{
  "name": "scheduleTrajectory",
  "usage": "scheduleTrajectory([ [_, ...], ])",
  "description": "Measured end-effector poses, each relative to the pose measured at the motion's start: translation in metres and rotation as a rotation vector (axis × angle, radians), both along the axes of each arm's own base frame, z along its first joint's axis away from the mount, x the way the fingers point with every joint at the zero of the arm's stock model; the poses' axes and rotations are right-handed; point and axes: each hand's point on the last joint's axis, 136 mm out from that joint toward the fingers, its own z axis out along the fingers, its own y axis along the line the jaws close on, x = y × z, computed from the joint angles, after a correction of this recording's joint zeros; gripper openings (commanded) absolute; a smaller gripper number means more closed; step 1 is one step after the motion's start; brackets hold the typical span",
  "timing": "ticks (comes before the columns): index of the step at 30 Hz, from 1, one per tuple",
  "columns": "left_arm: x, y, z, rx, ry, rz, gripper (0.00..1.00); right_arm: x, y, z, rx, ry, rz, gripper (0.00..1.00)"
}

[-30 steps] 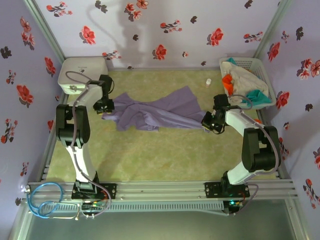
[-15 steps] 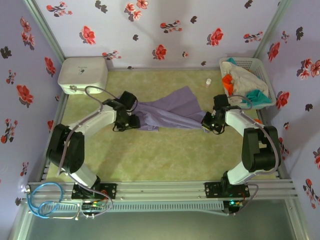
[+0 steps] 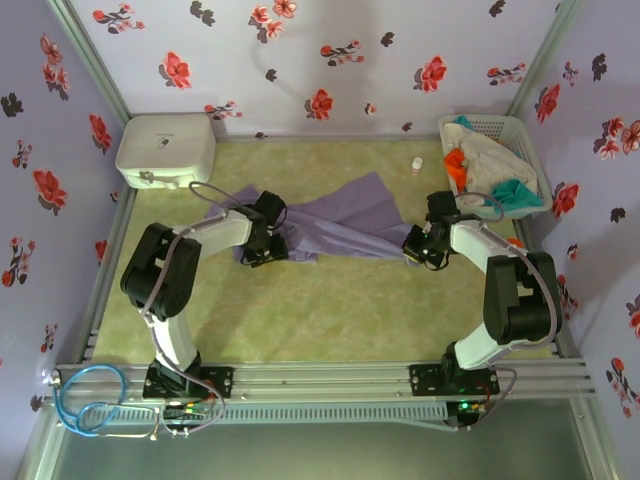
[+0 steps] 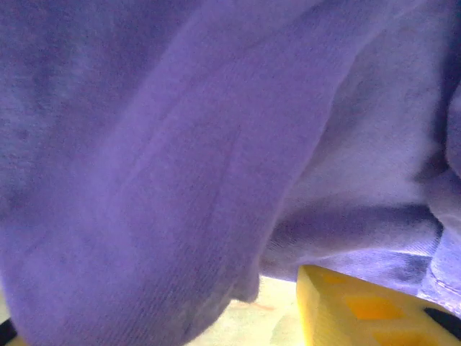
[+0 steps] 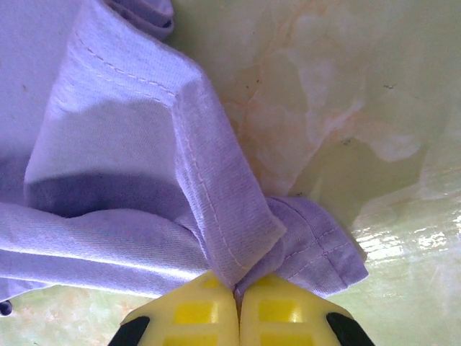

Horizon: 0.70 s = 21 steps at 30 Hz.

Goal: Fold and stack the t-shirts

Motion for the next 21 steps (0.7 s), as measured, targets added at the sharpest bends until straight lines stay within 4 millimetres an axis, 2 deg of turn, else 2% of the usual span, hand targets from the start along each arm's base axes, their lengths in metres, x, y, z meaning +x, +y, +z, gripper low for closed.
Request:
scheduleTrajectory([
  [5,0.012,0.003,-0.001,0.049,-0.024,0.000,0.34,-0.001,0.000,-0.001,0.000,0.003,0.000,0.00],
  [11,0.018,0.018,0.000,0.138,-0.054,-0.016,0.01,-0.001,0.000,-0.001,-0.001,0.004,0.001,0.00],
  [16,0.023,0.029,0.004,0.188,-0.071,-0.028,0.00,-0.001,-0.001,0.000,-0.005,0.000,-0.002,0.00],
  [21,0.016,0.039,0.011,0.207,-0.057,-0.059,0.00,0.000,-0.008,0.004,-0.022,-0.012,-0.018,0.00],
])
